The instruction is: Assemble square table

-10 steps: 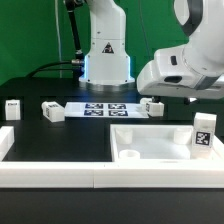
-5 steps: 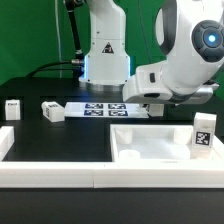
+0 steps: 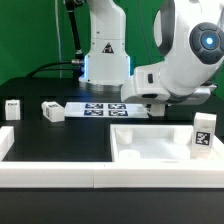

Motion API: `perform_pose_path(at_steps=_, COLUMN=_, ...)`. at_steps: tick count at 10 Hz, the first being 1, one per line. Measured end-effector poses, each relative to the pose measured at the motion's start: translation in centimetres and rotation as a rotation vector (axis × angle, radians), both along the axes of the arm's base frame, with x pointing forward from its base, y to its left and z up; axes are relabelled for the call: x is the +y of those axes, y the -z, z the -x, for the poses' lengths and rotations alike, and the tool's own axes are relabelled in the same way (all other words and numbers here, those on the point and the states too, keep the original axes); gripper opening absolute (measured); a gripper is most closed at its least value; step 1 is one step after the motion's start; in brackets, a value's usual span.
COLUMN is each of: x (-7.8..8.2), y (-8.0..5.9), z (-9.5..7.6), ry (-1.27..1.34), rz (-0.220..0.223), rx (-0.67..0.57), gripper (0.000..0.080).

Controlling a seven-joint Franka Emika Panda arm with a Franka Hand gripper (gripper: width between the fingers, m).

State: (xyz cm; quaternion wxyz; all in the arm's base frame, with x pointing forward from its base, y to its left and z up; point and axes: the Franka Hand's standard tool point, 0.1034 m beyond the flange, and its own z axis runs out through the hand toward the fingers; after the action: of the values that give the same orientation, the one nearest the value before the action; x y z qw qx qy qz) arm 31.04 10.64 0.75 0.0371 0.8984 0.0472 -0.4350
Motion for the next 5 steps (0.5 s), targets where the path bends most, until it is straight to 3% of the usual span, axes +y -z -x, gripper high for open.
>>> perform_pose_path(at_steps=1, x=-0.03, y=0.00, z=-0.01, ry=0.001, rz=0.000, rx=0.000, gripper=0.0285)
perform_pose_path(at_steps=5, x=-0.13, y=0.00, z=-0.05, ry=0.004, rz=0.000, rx=0.000, gripper=0.0285)
